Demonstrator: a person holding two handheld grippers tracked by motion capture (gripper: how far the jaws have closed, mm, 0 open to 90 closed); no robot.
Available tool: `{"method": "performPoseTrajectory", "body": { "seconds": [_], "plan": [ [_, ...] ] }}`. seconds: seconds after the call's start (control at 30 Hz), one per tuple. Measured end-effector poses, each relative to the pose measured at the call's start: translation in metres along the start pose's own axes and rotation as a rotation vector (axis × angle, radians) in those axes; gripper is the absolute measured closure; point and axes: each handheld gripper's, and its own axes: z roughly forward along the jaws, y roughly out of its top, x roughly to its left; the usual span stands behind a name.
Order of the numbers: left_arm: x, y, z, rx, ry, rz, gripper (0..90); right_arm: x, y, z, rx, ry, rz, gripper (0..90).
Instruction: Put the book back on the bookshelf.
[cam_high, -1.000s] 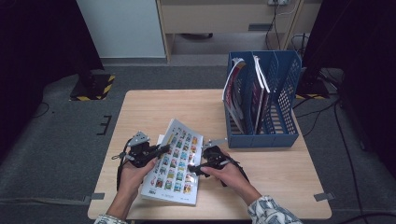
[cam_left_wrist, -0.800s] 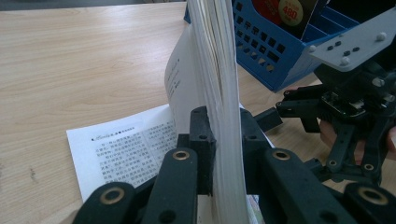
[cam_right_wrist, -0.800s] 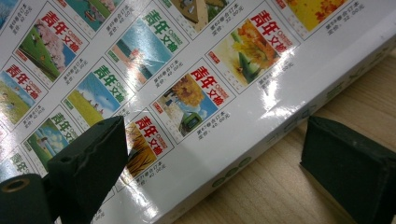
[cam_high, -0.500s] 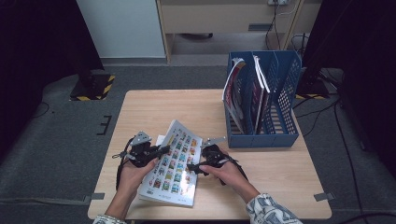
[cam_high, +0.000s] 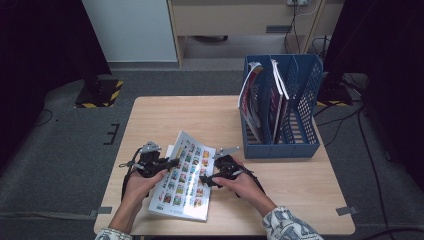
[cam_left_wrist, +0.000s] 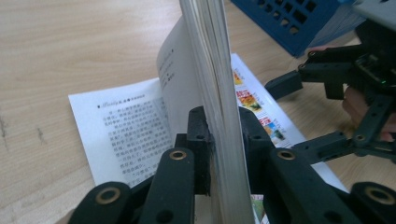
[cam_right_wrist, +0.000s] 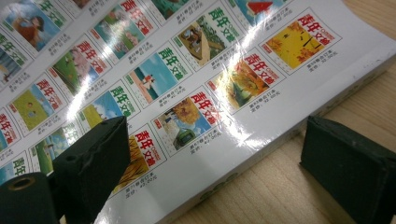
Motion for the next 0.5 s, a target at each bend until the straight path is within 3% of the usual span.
{"method": "performPoseTrajectory", "body": {
  "seconds": [0.17,0.33,0.5],
  "plan": [
    [0.01,-0.004,0.01,0.05,-0.025,-0.003,66.2,0.0,0.001,0.001,-0.003,0.003,0.008,7.7],
    [0.014,-0.004,0.017,0.064,-0.081,-0.013,58.3,-0.001,0.001,0.002,0.0,0.007,0.001,7.4],
    [0.017,-0.004,0.024,0.087,-0.09,-0.031,54.0,-0.001,0.001,0.001,0.002,0.009,-0.001,7.4]
  ]
}}
